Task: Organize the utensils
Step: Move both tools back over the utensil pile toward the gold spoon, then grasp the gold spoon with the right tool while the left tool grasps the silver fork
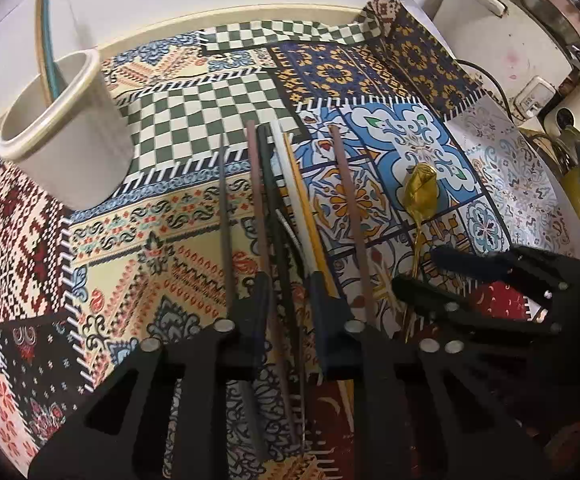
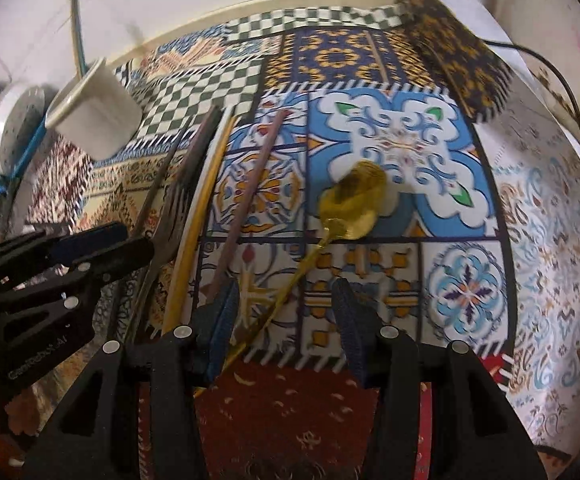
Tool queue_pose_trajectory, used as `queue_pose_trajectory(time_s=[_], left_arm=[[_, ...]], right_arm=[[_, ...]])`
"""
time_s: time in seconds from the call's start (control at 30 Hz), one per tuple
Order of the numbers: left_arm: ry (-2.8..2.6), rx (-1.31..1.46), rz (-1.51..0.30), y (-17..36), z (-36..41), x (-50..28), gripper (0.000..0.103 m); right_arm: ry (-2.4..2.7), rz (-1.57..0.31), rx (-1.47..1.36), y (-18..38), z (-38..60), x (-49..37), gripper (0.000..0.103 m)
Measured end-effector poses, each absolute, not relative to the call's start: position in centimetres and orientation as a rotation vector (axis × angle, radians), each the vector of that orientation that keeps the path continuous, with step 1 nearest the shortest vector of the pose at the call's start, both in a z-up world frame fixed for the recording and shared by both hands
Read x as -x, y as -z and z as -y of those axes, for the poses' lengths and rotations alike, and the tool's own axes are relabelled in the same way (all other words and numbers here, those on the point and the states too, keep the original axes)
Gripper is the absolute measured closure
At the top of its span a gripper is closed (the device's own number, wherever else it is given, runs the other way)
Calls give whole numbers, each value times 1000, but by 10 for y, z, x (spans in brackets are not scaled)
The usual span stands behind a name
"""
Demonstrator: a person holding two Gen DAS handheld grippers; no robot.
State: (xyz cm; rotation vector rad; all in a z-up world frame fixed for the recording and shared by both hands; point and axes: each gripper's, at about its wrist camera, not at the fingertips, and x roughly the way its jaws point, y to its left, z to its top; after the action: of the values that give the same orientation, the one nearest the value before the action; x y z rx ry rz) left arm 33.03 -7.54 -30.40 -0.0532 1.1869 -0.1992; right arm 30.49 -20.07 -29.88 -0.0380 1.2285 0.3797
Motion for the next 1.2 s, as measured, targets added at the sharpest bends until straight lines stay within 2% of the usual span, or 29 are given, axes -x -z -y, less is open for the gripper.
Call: queue_pose_trajectory(time_s=[0.03, 0.2, 0.27, 0.37, 0.6, 0.63, 0.7, 0.87, 1.2], left_arm=[[209, 55, -1190, 305, 77, -332, 90], [226, 58, -1210, 310, 83, -342, 91], [219, 52, -1220, 314, 85, -346, 91], [217, 58, -1232, 317, 85, -350, 91], [210, 61, -1236, 321, 87, -358, 91], [210, 64, -1236, 321, 87, -359, 91], [202, 71, -1238, 322, 86, -363, 97], [205, 104, -1247, 325, 83, -367, 99], [216, 112, -1195, 303, 80, -349, 101]], right_arm=[[-380, -1230, 59, 301, 199, -303, 67], [-373, -1199, 120, 301, 206, -298, 81], [-370, -1204, 116, 301, 213, -297, 91], [-365, -1222, 91, 300, 229, -298, 97], [-326, -1260, 27, 300, 253, -309, 95], [-326, -1263, 6, 299, 255, -312, 90], [-330, -1268, -22, 299, 255, -320, 89], [-327, -1235, 4, 295, 237, -332, 69], [-263, -1170, 137, 304, 207, -347, 67]])
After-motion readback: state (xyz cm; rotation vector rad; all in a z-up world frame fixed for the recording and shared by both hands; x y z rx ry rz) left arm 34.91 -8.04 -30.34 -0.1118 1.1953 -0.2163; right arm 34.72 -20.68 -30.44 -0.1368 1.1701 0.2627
